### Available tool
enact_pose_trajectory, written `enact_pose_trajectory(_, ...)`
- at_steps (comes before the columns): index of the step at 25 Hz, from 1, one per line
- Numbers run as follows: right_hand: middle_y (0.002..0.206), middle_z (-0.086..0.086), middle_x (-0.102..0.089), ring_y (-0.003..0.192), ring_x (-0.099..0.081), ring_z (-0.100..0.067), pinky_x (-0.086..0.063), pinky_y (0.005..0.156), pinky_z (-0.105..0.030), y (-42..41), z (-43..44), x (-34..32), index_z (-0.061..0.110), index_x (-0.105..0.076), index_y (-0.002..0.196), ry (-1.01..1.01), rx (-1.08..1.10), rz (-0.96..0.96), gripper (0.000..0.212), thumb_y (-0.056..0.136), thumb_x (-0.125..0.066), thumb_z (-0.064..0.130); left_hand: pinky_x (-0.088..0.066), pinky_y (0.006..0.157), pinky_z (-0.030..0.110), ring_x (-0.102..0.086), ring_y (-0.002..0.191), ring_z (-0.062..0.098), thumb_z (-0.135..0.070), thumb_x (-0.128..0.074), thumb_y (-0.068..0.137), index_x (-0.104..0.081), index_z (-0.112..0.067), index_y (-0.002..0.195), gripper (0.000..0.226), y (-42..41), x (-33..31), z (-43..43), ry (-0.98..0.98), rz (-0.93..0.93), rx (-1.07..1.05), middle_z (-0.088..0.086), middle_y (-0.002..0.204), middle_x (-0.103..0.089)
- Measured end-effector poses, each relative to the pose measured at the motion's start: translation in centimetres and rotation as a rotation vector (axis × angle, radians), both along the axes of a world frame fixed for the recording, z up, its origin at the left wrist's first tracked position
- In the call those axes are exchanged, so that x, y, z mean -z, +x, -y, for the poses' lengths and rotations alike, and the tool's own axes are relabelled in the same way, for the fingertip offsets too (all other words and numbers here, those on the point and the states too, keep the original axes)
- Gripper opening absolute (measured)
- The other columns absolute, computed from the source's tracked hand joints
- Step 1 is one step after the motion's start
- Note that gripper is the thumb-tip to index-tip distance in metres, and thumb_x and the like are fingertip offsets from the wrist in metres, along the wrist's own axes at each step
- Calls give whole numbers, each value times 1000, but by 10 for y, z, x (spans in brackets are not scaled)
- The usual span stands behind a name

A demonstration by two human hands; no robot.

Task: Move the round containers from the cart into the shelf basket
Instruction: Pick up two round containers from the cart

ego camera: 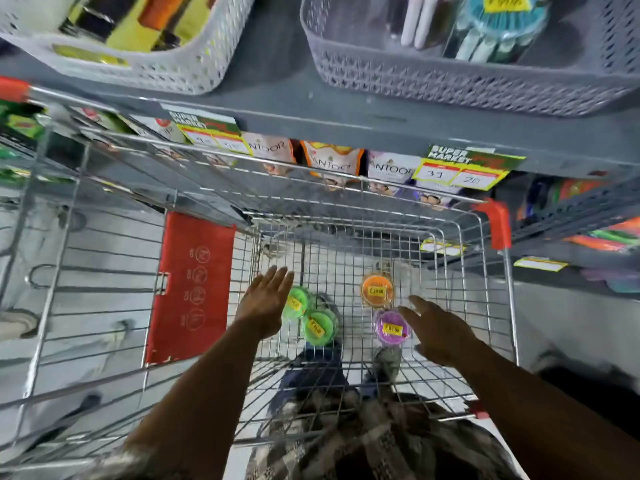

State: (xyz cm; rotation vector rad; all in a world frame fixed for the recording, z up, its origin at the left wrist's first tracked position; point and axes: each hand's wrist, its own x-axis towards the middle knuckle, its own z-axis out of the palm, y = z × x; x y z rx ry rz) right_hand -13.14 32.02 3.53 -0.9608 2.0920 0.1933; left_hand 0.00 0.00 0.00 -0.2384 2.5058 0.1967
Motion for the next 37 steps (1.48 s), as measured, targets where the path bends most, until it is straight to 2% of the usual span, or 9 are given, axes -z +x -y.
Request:
enact_pose_trajectory(4,152,-14,-28,131,-40,-36,-49,94,-49,4,10,28,20,-21,147,-9,60,-20,73,85,-60,23,-14,115,35,-7,145,25,3,-57,81,9,-14,149,96,4,24,3,67,91,31,6,161,5)
enact_pose_trajectory(10,152,-16,-28,121,-50,-39,-54,82,-48,17,5,75,26,-13,144,47,204,41,94,72,-73,20,-43,99,48,-27,140,31,0,-65,78,11,-29,148,107,8,64,1,217,137,-148,-3,159,11)
enact_pose_trajectory(15,127,-15,-49,103,-59,-36,-56,74,-49,11,11,87,19,-32,135,-14,188,44,86,63,-80,21,-53,88,49,-40,131,37,2,-68,74,1,-26,149,106,-3,80,1,195,128,-122,4,161,-2)
enact_pose_trajectory(18,118,-12,-55,99,-61,-33,-57,73,-48,5,14,87,15,-39,130,-38,162,57,84,60,-84,27,-54,84,52,-42,127,39,-3,-64,80,-1,-26,149,96,-3,85,-1,168,124,-134,5,160,-6)
enact_pose_trajectory(22,121,-13,-56,100,-62,-34,-56,76,-45,3,20,79,12,-37,134,-16,146,47,89,61,-83,32,-54,79,52,-51,114,38,-8,-60,83,-21,-11,144,72,-10,78,-10,144,9,-156,11,148,-31)
enact_pose_trajectory(25,122,-13,-57,100,-62,-34,-55,76,-44,6,20,62,11,-39,131,-51,175,27,78,68,-79,31,-50,90,51,-48,119,34,-3,-63,78,-27,-8,140,72,-9,65,-11,154,-47,-201,14,141,-40)
enact_pose_trajectory(29,119,-5,-54,95,-59,-23,-52,71,-33,10,16,30,15,-42,121,-190,345,58,74,59,-81,29,-33,108,47,-31,136,33,1,-67,73,-22,-8,145,86,-11,31,-8,115,-77,-257,16,152,-30)
enact_pose_trajectory(32,127,0,-50,107,-55,-21,-50,82,-31,7,10,0,20,-39,130,-219,415,68,87,56,-81,40,-34,108,43,-37,132,34,-2,-67,71,-19,-10,147,90,-12,-2,-11,123,-124,-278,16,152,-31)
enact_pose_trajectory(37,134,2,-48,103,-50,-10,-44,85,-25,9,-2,-53,24,-31,140,-296,523,71,93,61,-73,51,-37,108,43,-37,130,29,-17,-71,75,-13,-19,151,95,-12,-63,-29,191,-193,-360,9,154,-28)
